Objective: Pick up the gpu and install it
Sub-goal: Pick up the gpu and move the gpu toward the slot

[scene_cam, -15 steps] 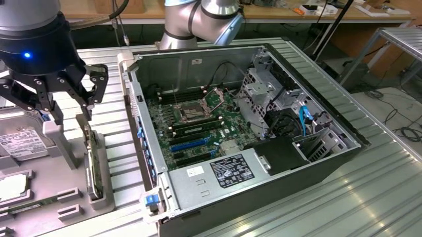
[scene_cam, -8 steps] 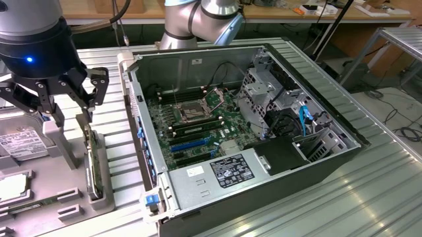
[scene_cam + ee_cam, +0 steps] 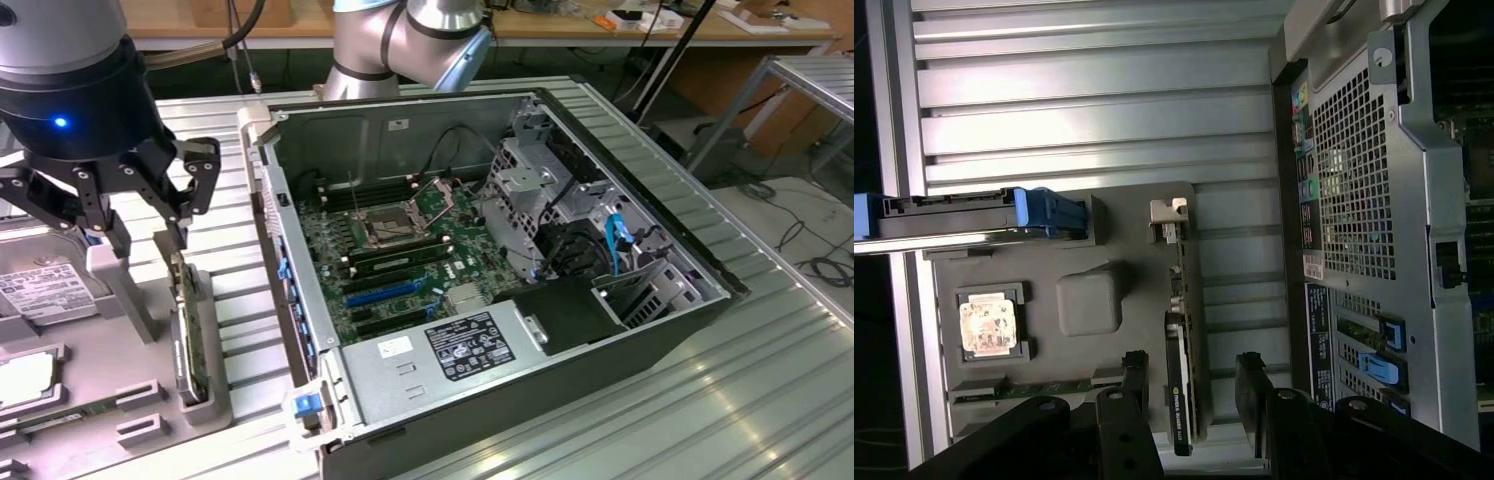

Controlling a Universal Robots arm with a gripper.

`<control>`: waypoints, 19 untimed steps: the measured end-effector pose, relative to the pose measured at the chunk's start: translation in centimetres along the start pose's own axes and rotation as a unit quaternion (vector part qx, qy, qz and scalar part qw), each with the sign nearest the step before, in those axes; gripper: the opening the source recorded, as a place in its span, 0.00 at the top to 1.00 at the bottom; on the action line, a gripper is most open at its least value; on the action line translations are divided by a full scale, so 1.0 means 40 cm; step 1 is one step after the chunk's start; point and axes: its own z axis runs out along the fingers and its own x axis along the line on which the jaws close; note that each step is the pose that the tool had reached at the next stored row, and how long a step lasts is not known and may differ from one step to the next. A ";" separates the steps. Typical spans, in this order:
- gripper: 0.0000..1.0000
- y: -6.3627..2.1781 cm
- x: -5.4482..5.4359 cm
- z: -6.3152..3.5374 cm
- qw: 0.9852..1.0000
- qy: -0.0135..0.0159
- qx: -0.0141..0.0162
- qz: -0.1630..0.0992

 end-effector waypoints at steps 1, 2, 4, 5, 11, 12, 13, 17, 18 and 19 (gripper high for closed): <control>0.52 0.000 0.000 0.001 1.000 0.000 0.000 0.000; 0.52 0.000 0.000 0.002 1.000 0.000 0.000 0.000; 0.52 0.000 0.000 0.004 1.000 0.000 0.000 0.000; 0.52 0.000 0.000 0.005 1.000 0.000 0.000 0.000; 0.52 -0.001 0.000 0.014 1.000 0.000 0.000 0.000; 0.52 -0.001 0.000 0.016 1.000 0.000 0.000 0.000; 0.52 -0.001 0.000 0.018 1.000 0.000 0.000 0.000; 0.52 -0.001 0.001 0.023 1.000 0.000 0.000 0.000; 0.52 -0.001 0.001 0.025 1.000 0.000 0.000 0.000; 0.52 -0.001 0.001 0.026 1.000 0.000 0.000 0.000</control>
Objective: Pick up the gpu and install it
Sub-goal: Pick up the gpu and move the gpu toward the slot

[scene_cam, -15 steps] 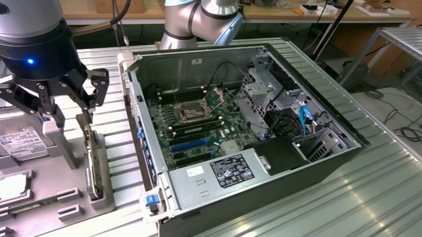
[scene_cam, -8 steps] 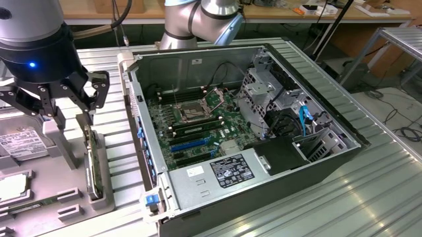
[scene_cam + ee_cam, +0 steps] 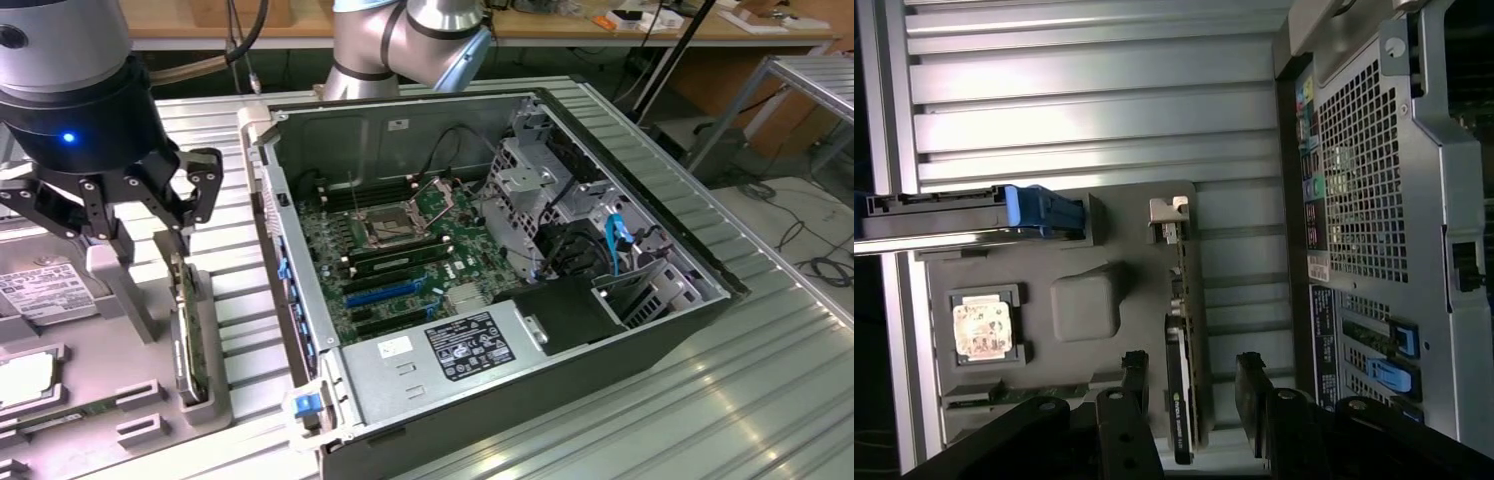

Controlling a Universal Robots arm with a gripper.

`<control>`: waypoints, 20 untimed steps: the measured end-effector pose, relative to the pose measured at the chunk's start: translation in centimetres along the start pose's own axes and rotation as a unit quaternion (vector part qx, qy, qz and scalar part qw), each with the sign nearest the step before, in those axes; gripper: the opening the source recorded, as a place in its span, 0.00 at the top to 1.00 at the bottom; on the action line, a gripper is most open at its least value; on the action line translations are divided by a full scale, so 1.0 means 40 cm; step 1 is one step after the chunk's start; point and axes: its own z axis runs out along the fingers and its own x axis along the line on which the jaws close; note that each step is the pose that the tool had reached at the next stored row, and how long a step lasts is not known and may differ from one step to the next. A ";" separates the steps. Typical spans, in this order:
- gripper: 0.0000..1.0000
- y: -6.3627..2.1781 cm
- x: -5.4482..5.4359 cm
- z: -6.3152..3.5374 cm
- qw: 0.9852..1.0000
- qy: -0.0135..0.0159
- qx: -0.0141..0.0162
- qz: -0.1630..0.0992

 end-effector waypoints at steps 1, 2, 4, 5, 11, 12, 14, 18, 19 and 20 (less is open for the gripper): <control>0.52 0.000 0.000 0.001 1.000 0.000 0.000 0.000; 0.52 0.000 0.000 0.003 1.000 0.000 0.000 0.000; 0.52 0.000 0.000 0.007 1.000 0.000 0.000 0.000; 0.52 0.000 0.000 0.009 1.000 0.000 0.000 0.000; 0.52 -0.001 0.001 0.029 1.000 0.000 0.000 0.000; 0.52 -0.001 0.001 0.032 1.000 0.000 0.000 0.000; 0.52 -0.002 0.001 0.037 1.000 0.000 0.000 0.000; 0.52 -0.002 0.001 0.049 1.000 0.000 0.000 0.000; 0.52 -0.002 0.001 0.052 1.000 0.000 0.000 0.000; 0.52 -0.002 0.001 0.055 1.000 0.000 0.000 0.000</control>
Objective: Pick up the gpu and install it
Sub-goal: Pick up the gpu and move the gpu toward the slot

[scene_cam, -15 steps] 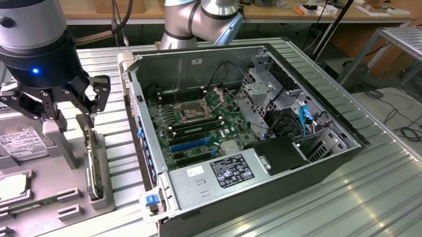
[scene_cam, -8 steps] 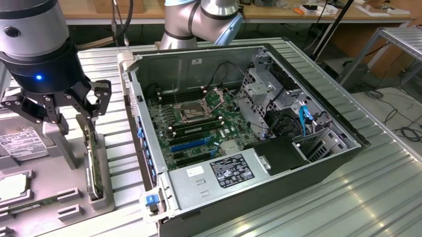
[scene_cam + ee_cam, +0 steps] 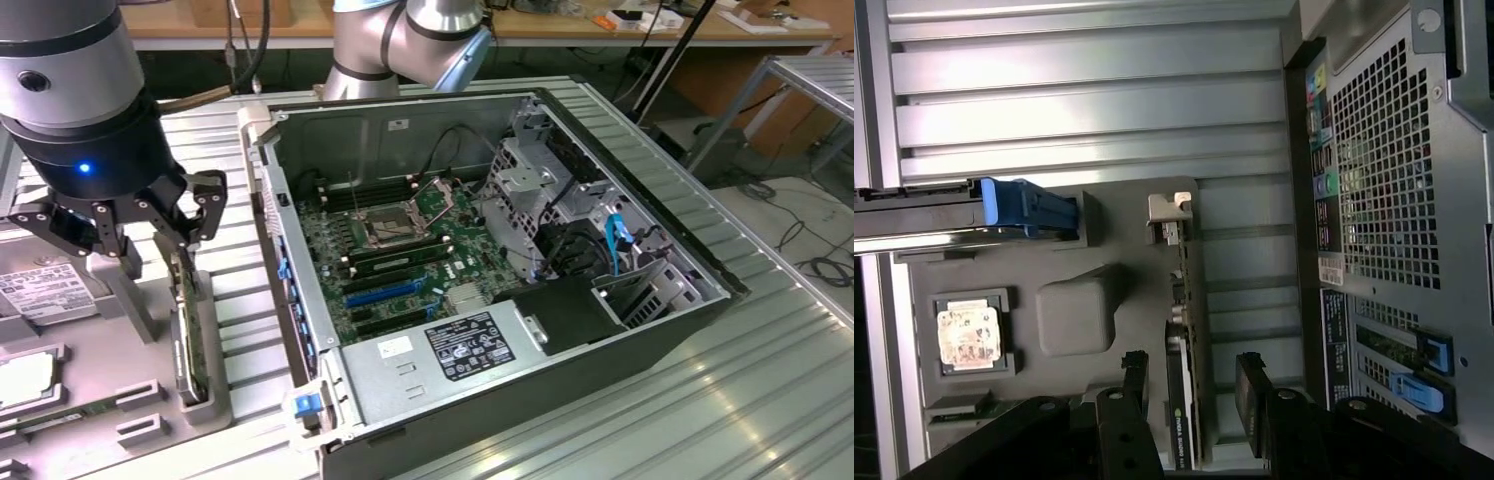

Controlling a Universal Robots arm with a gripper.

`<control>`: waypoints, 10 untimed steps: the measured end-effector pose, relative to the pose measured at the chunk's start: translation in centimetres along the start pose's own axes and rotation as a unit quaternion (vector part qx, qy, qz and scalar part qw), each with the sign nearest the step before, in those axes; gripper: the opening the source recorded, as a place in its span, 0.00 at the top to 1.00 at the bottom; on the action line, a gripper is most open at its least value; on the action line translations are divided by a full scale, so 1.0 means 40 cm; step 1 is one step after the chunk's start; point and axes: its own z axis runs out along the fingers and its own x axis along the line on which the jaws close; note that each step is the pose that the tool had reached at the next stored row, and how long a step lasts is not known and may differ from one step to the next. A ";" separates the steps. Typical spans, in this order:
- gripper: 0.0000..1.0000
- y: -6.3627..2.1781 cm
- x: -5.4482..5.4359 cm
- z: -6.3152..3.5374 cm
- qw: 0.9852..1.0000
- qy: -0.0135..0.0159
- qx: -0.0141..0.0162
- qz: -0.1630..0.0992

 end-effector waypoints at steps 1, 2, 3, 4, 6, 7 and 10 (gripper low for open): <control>0.52 0.000 0.000 0.002 1.000 0.000 0.000 0.000; 0.52 0.000 0.000 0.005 1.000 0.000 0.000 0.000; 0.52 0.000 0.000 0.006 1.000 0.000 0.000 0.000; 0.52 0.000 0.000 0.008 1.000 0.000 0.000 0.000; 0.52 0.000 0.000 0.010 1.000 0.000 0.000 0.000; 0.52 0.000 0.000 0.010 1.000 0.000 0.000 0.000; 0.52 0.000 0.000 0.010 1.000 0.000 0.000 0.000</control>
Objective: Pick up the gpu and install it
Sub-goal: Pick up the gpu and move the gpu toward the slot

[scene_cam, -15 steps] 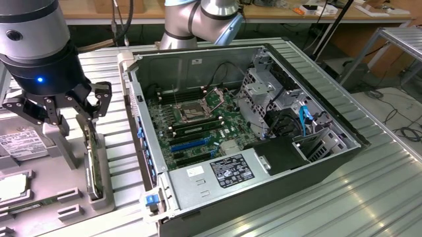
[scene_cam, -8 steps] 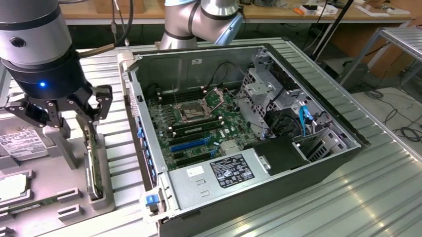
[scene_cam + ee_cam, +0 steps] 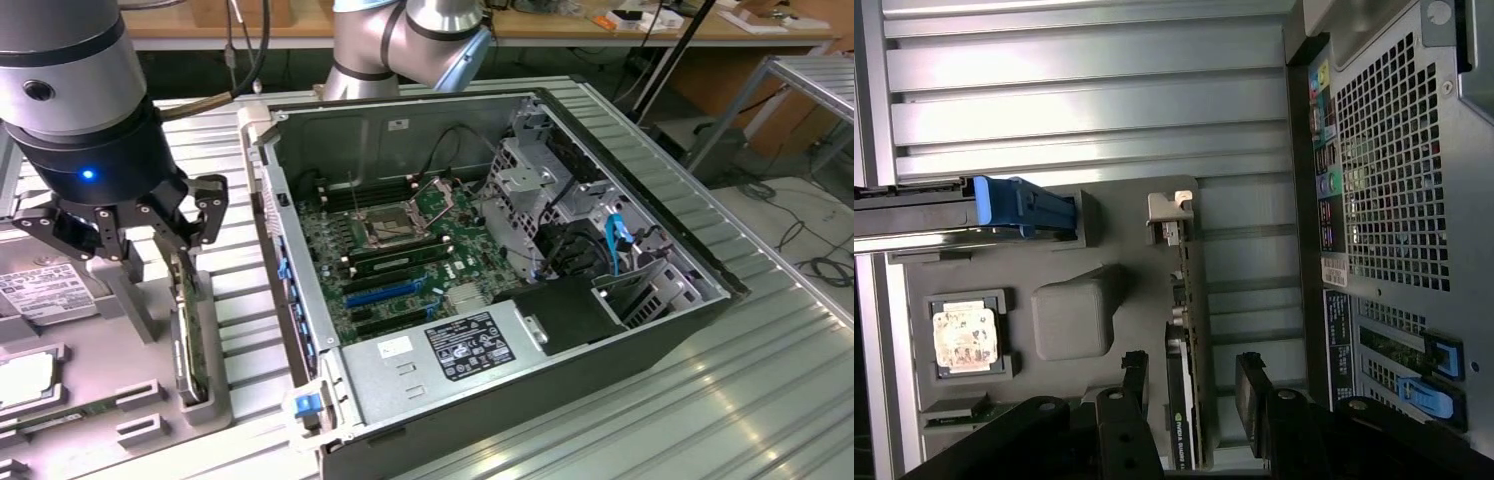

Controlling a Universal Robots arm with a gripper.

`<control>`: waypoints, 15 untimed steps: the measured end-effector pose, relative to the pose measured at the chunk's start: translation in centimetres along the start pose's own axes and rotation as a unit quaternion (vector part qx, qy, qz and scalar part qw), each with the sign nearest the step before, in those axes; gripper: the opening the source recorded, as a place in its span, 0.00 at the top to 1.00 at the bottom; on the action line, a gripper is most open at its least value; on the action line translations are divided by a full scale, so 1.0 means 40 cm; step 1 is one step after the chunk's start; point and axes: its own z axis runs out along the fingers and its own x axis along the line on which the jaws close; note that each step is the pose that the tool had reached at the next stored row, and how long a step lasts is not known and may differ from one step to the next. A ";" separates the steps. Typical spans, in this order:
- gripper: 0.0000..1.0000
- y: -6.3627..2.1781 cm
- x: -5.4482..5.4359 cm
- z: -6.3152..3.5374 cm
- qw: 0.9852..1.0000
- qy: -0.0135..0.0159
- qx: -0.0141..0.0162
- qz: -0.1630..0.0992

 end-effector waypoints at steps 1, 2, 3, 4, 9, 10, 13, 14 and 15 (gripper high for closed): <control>0.52 0.000 0.000 0.000 1.000 0.000 0.000 0.000; 0.52 0.000 0.000 0.000 1.000 0.000 0.000 0.000; 0.52 0.000 0.000 0.000 1.000 0.000 0.000 0.000; 0.52 0.000 0.000 0.000 1.000 0.000 0.000 0.000; 0.52 0.000 0.000 0.004 1.000 0.000 0.000 0.000; 0.52 0.000 0.000 0.006 1.000 0.000 0.000 0.000; 0.52 -0.001 0.000 0.011 1.000 0.000 0.000 0.000; 0.52 -0.001 0.000 0.014 1.000 0.000 0.000 0.000; 0.52 -0.001 0.000 0.016 1.000 0.000 0.000 0.000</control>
